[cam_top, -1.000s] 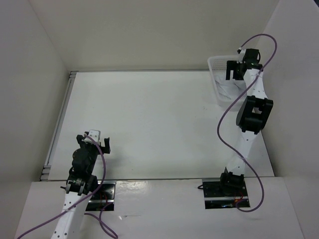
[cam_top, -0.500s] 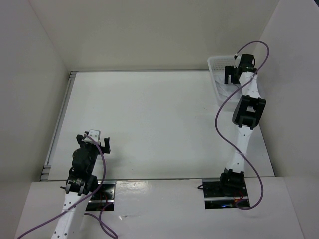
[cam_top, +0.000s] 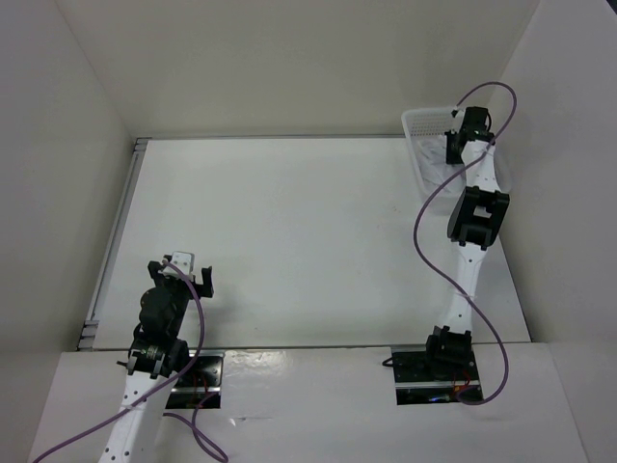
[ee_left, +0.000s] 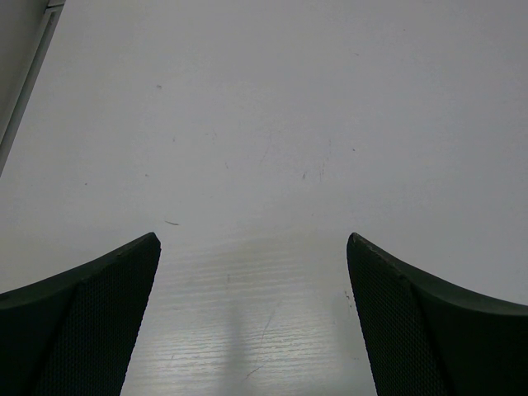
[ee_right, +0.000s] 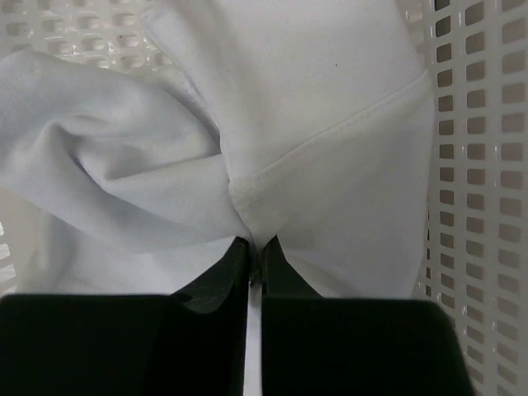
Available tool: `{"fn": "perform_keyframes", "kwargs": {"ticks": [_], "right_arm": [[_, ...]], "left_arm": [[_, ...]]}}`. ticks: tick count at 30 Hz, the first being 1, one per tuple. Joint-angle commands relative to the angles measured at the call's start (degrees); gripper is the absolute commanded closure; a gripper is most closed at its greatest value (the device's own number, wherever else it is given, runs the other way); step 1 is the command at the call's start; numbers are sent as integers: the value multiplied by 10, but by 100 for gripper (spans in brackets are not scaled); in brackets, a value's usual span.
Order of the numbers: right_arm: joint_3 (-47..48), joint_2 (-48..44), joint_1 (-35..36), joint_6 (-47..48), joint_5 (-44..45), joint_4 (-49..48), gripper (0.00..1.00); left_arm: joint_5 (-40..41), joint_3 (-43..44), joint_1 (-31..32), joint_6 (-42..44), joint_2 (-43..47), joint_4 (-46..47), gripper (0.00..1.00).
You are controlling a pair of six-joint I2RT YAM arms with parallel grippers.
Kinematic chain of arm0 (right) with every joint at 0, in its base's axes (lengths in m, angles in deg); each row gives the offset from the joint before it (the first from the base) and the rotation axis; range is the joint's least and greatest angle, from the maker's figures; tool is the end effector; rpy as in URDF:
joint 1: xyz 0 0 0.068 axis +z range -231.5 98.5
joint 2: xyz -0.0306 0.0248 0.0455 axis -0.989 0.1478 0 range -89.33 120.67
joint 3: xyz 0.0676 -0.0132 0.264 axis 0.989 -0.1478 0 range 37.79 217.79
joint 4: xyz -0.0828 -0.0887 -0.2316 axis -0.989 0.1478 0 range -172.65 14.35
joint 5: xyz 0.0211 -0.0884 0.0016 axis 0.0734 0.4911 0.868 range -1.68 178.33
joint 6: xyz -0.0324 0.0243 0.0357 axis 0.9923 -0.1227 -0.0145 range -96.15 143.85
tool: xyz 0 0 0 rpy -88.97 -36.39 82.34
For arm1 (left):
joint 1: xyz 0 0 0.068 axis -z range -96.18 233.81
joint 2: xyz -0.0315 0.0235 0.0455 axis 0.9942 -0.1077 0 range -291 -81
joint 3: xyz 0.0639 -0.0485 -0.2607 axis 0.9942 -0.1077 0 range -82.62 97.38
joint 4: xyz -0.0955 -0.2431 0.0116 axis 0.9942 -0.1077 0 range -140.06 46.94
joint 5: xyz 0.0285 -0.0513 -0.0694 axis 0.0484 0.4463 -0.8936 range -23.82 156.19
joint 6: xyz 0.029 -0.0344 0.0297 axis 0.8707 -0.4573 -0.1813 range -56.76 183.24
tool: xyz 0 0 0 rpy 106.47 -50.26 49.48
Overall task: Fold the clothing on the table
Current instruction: Grab the skirt from the pile, then move the skirt to the center of the board
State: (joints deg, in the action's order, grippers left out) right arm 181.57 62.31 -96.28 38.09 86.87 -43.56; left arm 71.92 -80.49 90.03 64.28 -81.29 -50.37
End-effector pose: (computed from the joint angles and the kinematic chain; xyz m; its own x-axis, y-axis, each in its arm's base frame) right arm 0.5591 -0.1466 0.1847 -0.7435 -0.0583 -0.6662 0.0570 0.9871 -0.1499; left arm 0.1076 -0.0081 0.1722 -0.0946 0.0284 -0.9951 0.0104 0.9996 0.0275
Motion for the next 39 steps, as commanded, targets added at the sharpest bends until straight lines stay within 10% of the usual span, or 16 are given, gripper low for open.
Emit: {"fn": "perform_keyframes", "kwargs": {"ticks": [1, 18, 19, 22, 31, 36, 39], "right_arm": [[59, -35, -3, -7, -20, 27, 100], [100, -451, 92, -37, -389, 134, 100], [86, -466, 110, -26, -389, 145, 91], [-45, -531, 203, 68, -361, 203, 19], [-517, -726, 224, 57, -276, 42, 7], [-598, -747, 230, 62, -269, 64, 7], [-604, -742, 256, 77, -312, 105, 7]], "left_arm": [[5, -20, 3, -12, 73, 19, 0], [-18, -14, 3, -2, 73, 19, 0], [-24, -8, 3, 4, 73, 19, 0], [-2, 10, 3, -23, 73, 24, 0], [48, 138, 3, -17, 43, 61, 0], [178, 353, 3, -66, -211, -50, 0], [201, 628, -2, -65, -486, -266, 0]]}}
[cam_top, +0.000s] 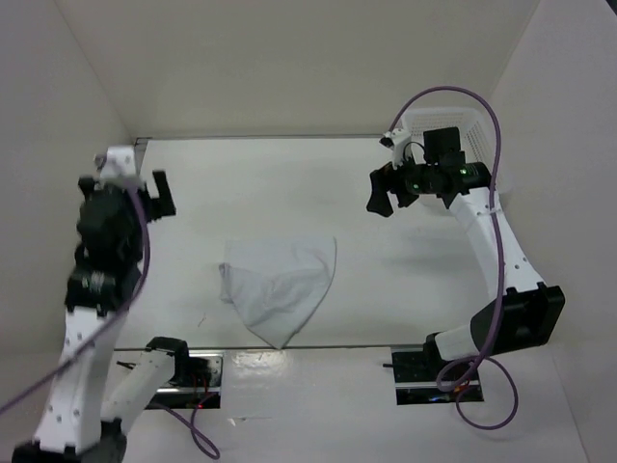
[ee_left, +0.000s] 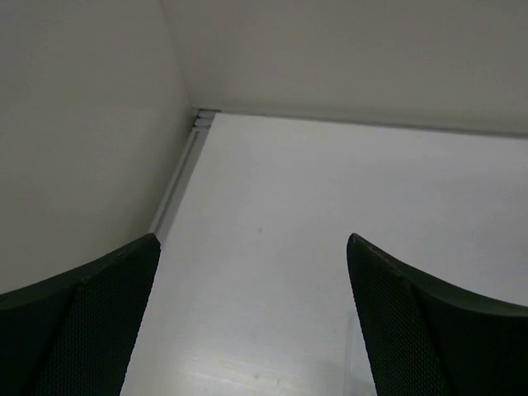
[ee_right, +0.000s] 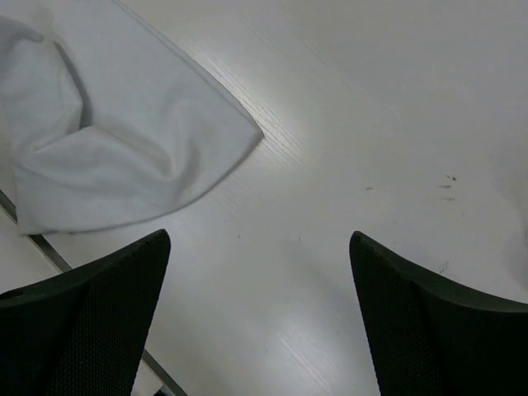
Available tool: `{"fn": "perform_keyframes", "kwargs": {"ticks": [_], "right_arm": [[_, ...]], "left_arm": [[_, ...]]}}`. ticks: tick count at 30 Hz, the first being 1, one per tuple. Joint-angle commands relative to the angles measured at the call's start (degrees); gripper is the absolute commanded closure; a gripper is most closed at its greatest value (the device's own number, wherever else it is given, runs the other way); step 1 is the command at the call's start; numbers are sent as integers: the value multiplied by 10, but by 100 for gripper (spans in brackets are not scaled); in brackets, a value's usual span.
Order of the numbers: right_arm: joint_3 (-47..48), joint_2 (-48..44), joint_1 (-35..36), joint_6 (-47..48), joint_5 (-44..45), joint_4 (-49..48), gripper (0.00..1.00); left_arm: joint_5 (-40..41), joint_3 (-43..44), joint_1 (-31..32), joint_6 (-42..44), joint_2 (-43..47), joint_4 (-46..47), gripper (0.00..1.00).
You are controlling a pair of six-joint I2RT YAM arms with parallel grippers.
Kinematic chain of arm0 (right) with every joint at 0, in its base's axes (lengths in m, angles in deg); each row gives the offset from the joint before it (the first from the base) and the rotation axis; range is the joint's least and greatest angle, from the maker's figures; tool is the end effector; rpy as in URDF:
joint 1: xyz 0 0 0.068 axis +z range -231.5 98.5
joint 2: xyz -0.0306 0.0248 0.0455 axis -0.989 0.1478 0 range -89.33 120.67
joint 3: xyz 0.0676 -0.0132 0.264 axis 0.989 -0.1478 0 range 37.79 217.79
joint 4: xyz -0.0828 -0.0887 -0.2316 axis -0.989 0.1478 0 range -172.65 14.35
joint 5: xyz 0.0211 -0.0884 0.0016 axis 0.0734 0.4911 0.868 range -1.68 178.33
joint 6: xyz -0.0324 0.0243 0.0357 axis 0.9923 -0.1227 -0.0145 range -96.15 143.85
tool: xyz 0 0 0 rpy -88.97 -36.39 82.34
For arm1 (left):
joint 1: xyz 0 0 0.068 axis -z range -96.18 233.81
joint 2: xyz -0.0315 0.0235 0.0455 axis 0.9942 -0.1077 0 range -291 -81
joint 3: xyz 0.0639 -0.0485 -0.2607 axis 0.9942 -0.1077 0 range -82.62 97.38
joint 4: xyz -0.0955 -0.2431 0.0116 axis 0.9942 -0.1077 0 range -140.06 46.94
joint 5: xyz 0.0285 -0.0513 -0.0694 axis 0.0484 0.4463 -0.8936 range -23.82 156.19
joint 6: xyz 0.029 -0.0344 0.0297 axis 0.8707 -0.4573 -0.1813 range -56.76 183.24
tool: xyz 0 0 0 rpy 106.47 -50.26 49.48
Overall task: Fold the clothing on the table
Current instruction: Move the skirt to the center of the board, then flatten the skirt out
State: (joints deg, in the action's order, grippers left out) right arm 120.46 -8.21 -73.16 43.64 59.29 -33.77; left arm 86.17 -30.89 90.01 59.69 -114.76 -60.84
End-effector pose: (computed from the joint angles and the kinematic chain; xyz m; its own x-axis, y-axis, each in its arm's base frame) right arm 0.2881 0.0597 0.3637 -0.5313 -0.3772 -0.7586 -0.6720 0.7329 0.1063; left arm 0.1231 -0.0011 0.3932 0.0180 -0.0605 -0.9980 -0.2379 0.9692 -0.0631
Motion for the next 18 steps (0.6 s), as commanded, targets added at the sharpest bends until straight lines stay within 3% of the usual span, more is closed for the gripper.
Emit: {"fn": "perform_keyframes", "kwargs": {"ticks": [1, 2, 4, 6, 10, 13, 18], "right_arm": [[1, -37, 25, 28, -45, 13, 7], [1, -37, 25, 28, -55, 13, 7], [1, -37, 46, 42, -60, 18, 7], [7, -28, 74, 49, -36, 29, 6], [26, 24, 163, 61, 22, 47, 6], [37, 70, 230, 61, 62, 47, 6], [50, 157, 360, 55, 116, 42, 6]], "left_arm": [[19, 269, -9, 117, -277, -276, 0], [-33, 329, -9, 173, -334, -346, 0], [-36, 386, -24, 114, -422, -410, 0], [-105, 374, -50, 87, -417, -426, 0], [-92, 320, -61, 37, -282, -343, 0], [-59, 319, -105, 30, -241, -349, 0], [9, 240, -152, 12, -154, -363, 0]]}}
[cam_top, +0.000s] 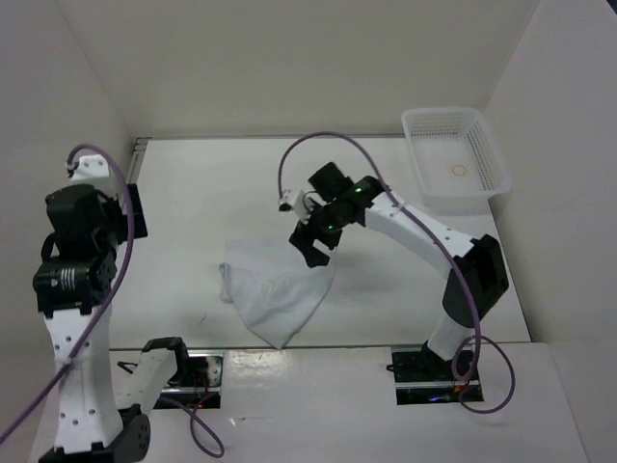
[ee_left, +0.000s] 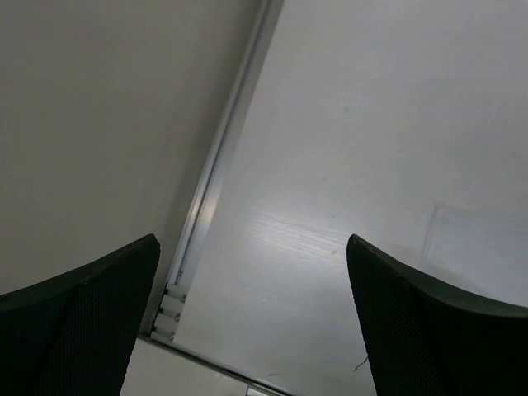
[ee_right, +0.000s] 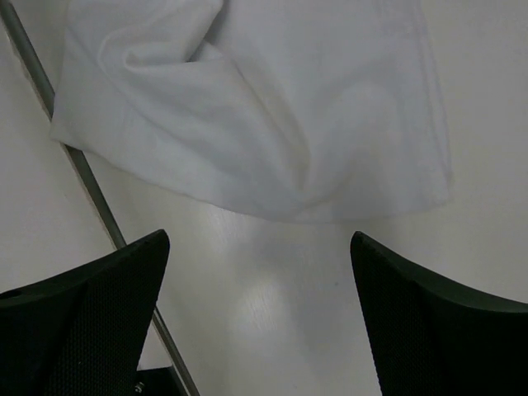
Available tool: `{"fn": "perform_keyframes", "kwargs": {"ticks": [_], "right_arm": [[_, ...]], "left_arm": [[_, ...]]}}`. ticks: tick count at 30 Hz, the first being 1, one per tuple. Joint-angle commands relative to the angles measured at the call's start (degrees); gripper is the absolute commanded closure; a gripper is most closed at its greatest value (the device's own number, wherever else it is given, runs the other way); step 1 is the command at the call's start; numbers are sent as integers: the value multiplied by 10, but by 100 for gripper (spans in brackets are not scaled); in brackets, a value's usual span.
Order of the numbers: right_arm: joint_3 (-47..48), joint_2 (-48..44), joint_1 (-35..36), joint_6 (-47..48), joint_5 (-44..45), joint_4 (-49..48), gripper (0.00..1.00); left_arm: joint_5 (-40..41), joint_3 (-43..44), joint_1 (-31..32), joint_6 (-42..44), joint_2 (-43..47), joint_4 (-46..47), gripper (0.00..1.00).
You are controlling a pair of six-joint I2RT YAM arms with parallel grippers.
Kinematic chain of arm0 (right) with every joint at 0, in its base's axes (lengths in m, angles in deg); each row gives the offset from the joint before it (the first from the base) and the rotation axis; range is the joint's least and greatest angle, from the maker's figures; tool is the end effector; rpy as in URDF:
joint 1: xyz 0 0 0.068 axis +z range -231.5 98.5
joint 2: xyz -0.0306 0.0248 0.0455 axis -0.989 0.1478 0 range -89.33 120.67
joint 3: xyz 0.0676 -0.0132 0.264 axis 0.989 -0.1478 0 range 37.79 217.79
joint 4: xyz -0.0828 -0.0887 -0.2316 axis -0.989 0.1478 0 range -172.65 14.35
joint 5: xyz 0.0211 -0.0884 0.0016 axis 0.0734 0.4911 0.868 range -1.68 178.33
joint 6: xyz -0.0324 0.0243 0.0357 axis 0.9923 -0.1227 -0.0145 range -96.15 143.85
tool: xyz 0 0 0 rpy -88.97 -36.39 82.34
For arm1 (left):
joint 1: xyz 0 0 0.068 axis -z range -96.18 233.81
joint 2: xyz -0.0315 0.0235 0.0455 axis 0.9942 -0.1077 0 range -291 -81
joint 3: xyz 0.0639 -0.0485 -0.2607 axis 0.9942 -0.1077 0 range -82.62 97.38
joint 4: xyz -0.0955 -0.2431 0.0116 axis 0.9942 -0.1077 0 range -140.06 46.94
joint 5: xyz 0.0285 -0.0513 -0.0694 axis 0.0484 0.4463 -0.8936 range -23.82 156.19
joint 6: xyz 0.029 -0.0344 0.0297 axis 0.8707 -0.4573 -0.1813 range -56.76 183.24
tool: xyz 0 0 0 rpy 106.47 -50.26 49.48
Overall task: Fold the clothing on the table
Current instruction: Flatten the skirt out
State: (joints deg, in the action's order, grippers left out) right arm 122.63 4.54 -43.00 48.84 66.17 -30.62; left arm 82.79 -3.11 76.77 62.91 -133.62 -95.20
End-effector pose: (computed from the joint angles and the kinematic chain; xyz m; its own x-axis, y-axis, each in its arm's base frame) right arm 0.2585 0.2228 0.3041 -0.3168 -0.7520 -0.5780 -0.9414 0.3237 0.0947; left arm 0.1465 0.0284 0.4414 -0.4212 -0.0577 -0.9051 -0.3766 0.9190 0.1167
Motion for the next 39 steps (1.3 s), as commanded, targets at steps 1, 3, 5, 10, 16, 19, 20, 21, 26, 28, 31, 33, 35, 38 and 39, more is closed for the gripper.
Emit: {"fn": "perform_keyframes", "kwargs": {"ticks": [1, 3, 5, 10, 16, 19, 20, 21, 26, 28, 31, 33, 35, 38, 39], "right_arm": [[28, 40, 78, 3, 63, 2, 6], [28, 68, 130, -2, 76, -13, 6], [28, 90, 157, -2, 87, -33, 6], [23, 154, 187, -2, 59, -62, 7], [-9, 183, 198, 3, 64, -123, 7], [-20, 210, 198, 3, 81, -154, 14], [-20, 224, 198, -3, 87, -161, 19], [-20, 232, 198, -10, 95, -175, 26], [-20, 262, 157, -48, 147, -206, 100], [-13, 262, 135, -63, 167, -218, 100], [15, 267, 79, -88, 194, -224, 100], [44, 272, 40, -100, 235, -229, 100], [71, 279, 19, -101, 275, -229, 100], [106, 287, -12, -91, 301, -237, 100], [117, 292, -18, -86, 301, -237, 100]], "left_arm": [[51, -49, -32, -20, 45, -19, 0], [79, -71, -32, -6, 85, -19, 0], [91, -101, -32, -1, 116, -19, 0], [102, -112, -45, -6, 210, -32, 0], [43, -118, -51, -1, 233, -77, 0], [34, -143, -62, -1, 226, -82, 0], [34, -143, -62, 4, 226, -82, 0], [26, -143, -62, 4, 226, -82, 0], [32, -123, -62, 34, 221, -54, 0], [32, -117, -62, 40, 207, -41, 0], [16, -117, -62, 53, 184, -27, 0], [11, -117, -62, 59, 171, -9, 0], [11, -124, -62, 65, 164, 12, 0], [0, -124, -62, 76, 149, 35, 0], [-8, -124, -62, 76, 140, 35, 0]]}}
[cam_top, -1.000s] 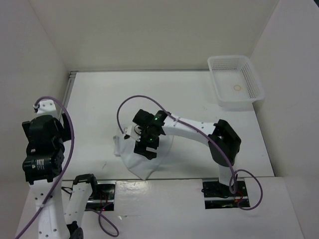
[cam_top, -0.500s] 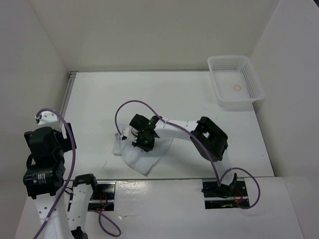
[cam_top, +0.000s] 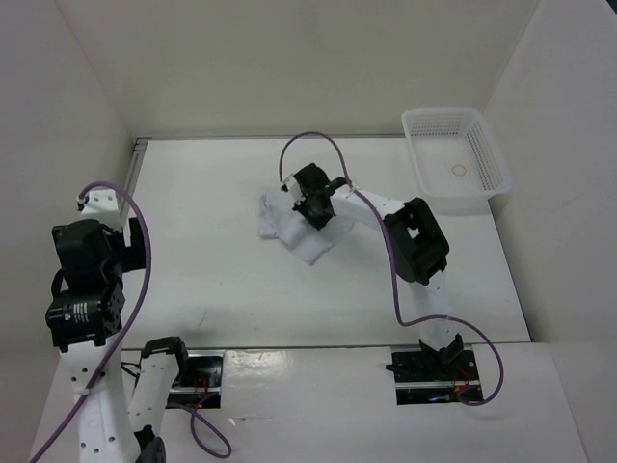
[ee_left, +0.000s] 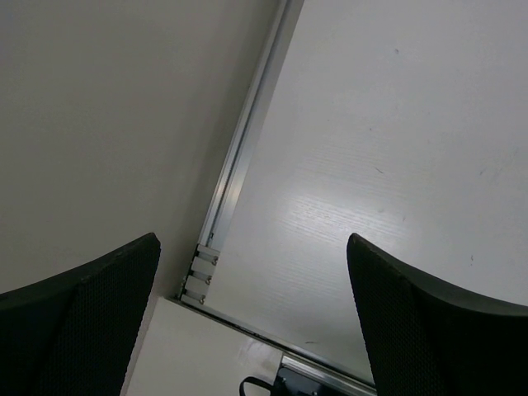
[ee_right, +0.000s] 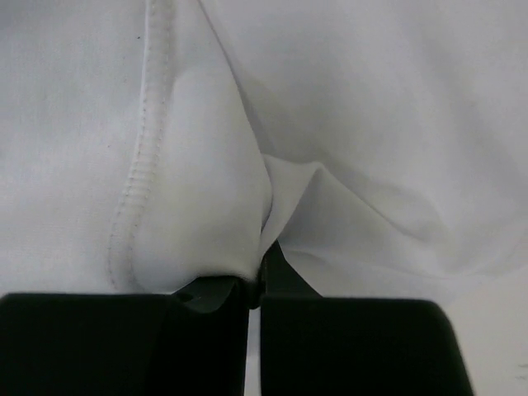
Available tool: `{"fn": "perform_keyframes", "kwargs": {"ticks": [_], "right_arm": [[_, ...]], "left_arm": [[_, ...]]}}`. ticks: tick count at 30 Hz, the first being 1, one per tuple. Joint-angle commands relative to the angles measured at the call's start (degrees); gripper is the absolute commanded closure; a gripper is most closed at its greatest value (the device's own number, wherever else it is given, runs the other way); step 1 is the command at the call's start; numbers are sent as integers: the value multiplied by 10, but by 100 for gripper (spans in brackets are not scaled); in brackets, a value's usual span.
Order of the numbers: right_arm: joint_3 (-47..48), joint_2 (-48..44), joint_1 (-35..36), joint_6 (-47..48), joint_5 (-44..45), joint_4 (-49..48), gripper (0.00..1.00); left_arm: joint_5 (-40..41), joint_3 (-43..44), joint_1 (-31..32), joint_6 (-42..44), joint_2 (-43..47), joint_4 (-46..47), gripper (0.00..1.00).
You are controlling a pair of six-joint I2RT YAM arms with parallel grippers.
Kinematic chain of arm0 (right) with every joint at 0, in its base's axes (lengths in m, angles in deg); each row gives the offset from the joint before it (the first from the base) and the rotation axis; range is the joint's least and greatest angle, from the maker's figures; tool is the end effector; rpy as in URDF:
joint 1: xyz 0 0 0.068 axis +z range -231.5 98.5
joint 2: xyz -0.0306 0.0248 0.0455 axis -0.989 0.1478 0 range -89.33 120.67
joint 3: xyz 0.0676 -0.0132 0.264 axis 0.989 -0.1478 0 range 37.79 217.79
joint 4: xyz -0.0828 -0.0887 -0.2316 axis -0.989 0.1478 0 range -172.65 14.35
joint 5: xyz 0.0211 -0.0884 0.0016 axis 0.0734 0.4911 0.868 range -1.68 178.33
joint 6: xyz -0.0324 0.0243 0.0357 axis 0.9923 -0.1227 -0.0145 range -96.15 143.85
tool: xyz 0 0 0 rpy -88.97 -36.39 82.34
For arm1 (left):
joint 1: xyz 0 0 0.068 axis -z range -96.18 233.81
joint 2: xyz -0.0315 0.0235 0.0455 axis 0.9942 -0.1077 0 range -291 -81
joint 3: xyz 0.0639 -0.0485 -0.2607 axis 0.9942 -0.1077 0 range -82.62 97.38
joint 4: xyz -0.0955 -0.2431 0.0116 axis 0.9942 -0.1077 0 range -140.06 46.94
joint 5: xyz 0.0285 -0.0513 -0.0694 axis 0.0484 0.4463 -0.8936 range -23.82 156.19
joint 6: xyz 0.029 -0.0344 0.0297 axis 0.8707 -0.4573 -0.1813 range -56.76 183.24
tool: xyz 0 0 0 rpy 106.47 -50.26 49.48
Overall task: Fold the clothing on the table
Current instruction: Flatten the skirt out
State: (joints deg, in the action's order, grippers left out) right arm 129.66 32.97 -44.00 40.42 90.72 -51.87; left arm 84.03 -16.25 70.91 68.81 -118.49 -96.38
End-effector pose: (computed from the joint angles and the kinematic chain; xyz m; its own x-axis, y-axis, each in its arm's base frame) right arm 0.3623 0.2761 0.1683 -0.4974 -0.7410 -0.4511 -0.7661 0.6192 -0.1724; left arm 0.0895 0.0318 0.4004 -0.4484 -0.0080 -0.8938 -0.4432 0.8703 0.2145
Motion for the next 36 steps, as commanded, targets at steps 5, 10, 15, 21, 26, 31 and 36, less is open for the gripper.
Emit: {"fn": "perform_keyframes", "kwargs": {"ticks": [5, 10, 15, 21, 26, 31, 36], "right_arm": [[91, 6, 7, -1, 3, 42, 54], [26, -78, 90, 36, -24, 68, 7], [-20, -211, 73, 69, -25, 101, 5], [-115, -346, -117, 76, -57, 106, 5], [-201, -437, -169, 76, -38, 106, 5], [-246, -497, -232, 65, -62, 111, 5], [-252, -508, -269, 60, -82, 118, 5]], "left_arm": [[-81, 14, -4, 23, -44, 67, 0], [-186, 19, -4, 23, -57, 84, 0], [-265, 19, 3, -2, -134, 123, 0], [-296, 87, 39, -84, -315, 170, 0], [-203, 212, 173, -97, -482, 147, 7], [-130, 288, 270, -86, -600, 186, 4], [-102, 384, 315, -81, -722, 194, 4]]}}
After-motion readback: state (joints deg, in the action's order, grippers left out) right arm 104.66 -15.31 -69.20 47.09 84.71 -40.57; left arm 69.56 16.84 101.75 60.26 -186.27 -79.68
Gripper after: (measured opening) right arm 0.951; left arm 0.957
